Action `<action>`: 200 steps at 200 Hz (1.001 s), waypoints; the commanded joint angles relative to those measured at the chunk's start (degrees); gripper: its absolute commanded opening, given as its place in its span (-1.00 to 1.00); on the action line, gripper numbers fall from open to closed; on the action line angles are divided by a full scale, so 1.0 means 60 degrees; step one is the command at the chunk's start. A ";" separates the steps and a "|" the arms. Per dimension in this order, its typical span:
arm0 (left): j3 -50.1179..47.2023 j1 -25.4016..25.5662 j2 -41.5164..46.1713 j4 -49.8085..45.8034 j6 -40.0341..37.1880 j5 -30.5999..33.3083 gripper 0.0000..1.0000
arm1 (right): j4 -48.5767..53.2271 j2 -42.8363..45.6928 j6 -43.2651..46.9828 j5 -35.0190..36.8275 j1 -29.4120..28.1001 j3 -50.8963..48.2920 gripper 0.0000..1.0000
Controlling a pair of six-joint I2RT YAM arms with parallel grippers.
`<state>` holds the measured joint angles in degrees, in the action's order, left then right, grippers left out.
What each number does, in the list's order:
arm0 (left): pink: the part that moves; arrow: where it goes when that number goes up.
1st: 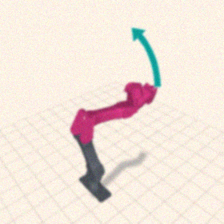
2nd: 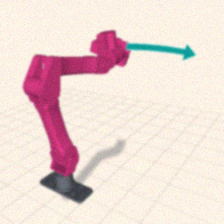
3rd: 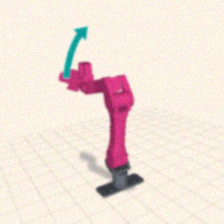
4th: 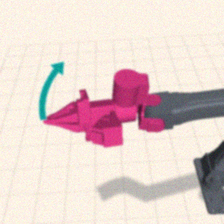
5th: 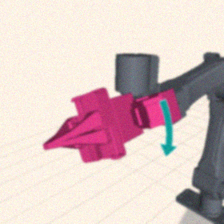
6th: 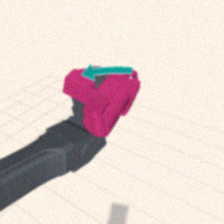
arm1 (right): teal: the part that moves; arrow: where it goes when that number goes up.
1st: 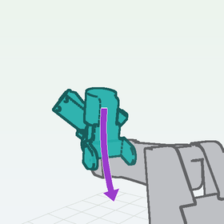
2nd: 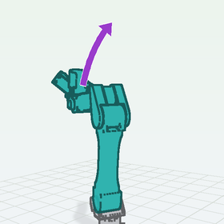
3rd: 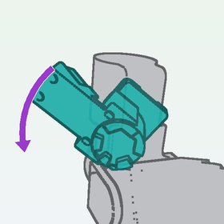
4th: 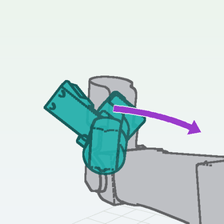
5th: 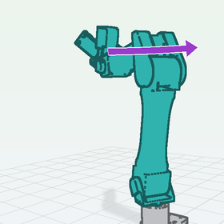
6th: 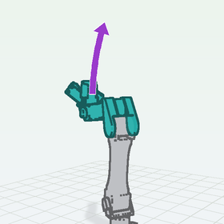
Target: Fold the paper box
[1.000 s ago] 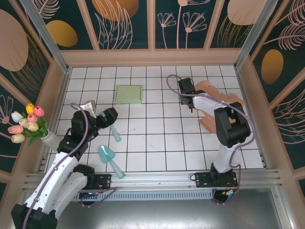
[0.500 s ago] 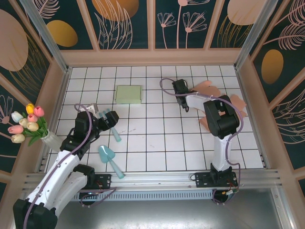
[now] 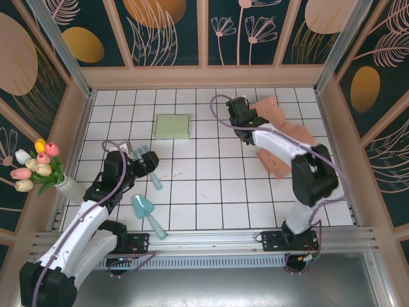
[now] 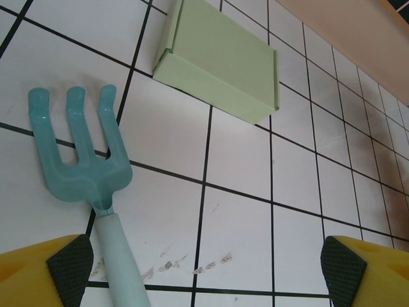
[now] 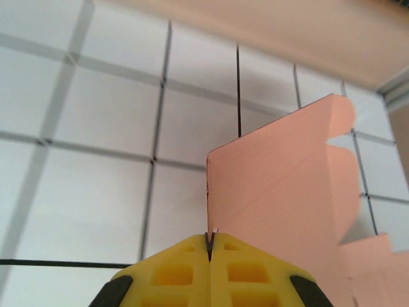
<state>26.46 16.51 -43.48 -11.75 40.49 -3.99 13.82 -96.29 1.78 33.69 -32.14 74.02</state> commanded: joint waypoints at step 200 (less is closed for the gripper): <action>0.0542 0.0998 0.1264 -0.0413 0.0938 0.3002 0.81 | 0.0414 0.6238 1.0509 -0.5688 -0.3755 -0.5057 -0.69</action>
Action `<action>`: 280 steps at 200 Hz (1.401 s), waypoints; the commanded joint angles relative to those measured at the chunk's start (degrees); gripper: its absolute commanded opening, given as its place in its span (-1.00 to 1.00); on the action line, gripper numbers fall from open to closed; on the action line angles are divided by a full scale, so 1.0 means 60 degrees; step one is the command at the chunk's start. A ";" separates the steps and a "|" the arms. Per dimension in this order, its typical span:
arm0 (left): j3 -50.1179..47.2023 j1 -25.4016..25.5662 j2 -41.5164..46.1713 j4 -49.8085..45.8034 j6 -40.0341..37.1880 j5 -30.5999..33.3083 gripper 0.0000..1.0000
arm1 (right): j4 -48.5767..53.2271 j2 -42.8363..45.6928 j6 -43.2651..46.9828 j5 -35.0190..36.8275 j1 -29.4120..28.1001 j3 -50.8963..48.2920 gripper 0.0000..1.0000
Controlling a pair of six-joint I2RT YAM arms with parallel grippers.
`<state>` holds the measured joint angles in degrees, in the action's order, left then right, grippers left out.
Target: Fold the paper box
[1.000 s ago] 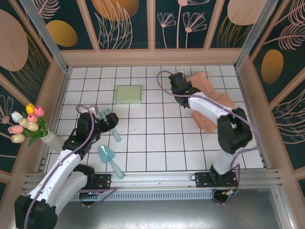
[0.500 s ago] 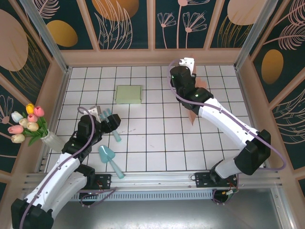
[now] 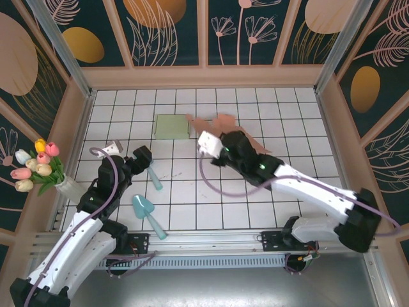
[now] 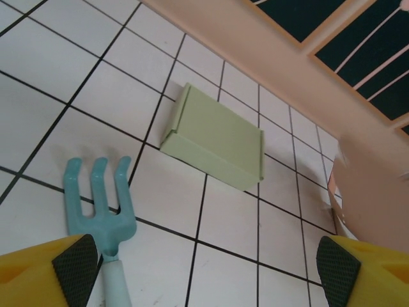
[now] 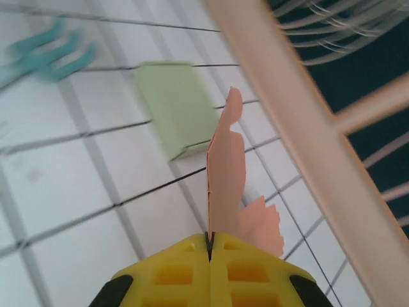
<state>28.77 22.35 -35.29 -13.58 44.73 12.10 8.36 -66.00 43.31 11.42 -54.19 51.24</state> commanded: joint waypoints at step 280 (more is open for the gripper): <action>1.0068 0.1636 -1.4852 0.1668 -0.5012 -0.3802 0.74 | -0.1599 0.0500 -1.0773 0.0597 0.4100 -0.2095 0.32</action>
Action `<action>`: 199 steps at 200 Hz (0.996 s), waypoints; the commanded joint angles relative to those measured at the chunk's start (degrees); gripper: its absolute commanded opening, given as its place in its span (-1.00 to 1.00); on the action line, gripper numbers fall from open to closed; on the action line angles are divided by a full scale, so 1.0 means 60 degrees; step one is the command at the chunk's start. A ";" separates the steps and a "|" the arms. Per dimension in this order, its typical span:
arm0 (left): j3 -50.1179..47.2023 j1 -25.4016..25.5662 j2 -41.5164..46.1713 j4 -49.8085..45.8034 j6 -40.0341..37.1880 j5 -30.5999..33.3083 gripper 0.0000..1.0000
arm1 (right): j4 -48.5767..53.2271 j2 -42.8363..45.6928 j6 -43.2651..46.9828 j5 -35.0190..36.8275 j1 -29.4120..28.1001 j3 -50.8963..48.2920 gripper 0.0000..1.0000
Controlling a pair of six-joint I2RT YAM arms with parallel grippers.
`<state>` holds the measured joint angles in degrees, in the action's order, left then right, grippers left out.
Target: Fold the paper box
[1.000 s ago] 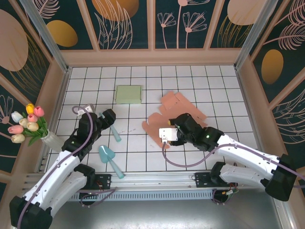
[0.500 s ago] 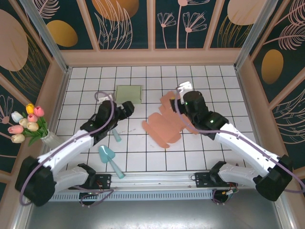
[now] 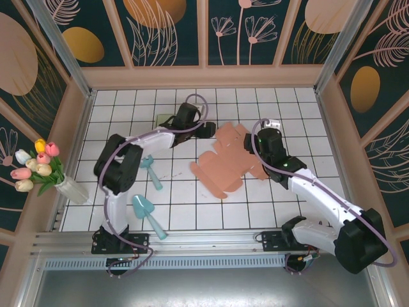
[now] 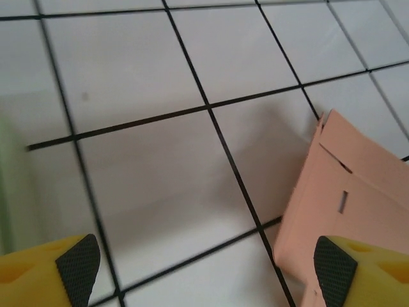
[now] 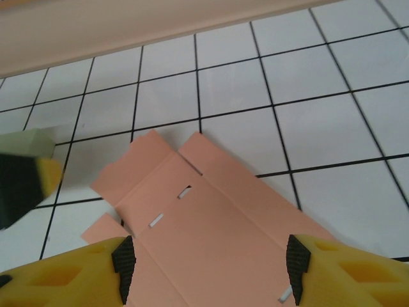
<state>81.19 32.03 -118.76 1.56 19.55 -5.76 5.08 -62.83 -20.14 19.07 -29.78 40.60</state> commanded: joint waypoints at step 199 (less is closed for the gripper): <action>-0.0937 0.0620 0.0567 0.2195 -0.0324 -0.1196 -1.00 | 0.1048 -0.0381 0.2625 -0.2440 0.0041 0.2128 0.54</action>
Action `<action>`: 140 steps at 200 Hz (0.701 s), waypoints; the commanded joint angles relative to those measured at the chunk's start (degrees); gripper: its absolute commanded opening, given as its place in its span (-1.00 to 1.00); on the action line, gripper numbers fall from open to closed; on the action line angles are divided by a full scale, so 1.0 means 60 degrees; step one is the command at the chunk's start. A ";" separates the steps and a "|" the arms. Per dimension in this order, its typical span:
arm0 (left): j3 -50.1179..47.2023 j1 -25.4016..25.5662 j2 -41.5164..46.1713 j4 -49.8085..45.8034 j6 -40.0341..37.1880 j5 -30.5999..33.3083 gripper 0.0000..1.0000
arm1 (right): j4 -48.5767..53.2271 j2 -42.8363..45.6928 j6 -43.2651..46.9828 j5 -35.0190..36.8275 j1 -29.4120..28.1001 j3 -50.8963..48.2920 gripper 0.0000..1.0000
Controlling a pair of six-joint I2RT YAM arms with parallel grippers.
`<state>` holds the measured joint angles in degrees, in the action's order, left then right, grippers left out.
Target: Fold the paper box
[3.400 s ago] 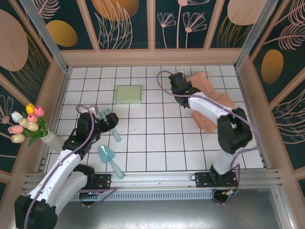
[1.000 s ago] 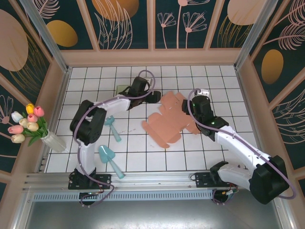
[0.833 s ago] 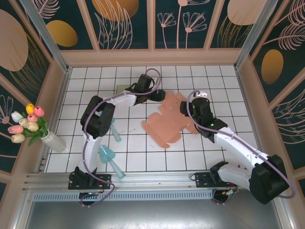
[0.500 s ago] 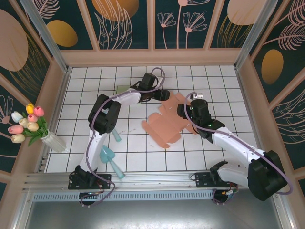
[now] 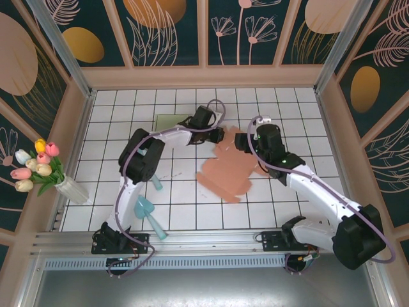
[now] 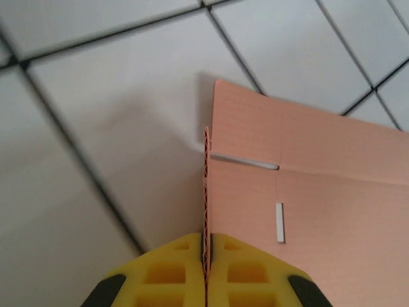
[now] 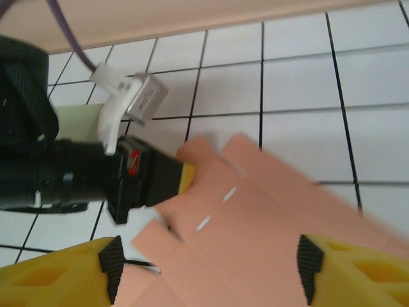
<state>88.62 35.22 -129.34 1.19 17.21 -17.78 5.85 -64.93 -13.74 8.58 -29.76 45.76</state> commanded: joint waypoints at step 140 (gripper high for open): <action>-1.2822 0.0208 1.0947 1.1413 -0.1688 0.1235 -1.00 | 0.5235 -0.1335 1.1104 -0.4396 -0.0211 0.4095 0.24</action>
<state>12.56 36.34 -65.60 62.00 10.33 -11.09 30.76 -69.45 46.57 -15.97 -30.74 67.26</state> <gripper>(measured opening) 0.075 0.623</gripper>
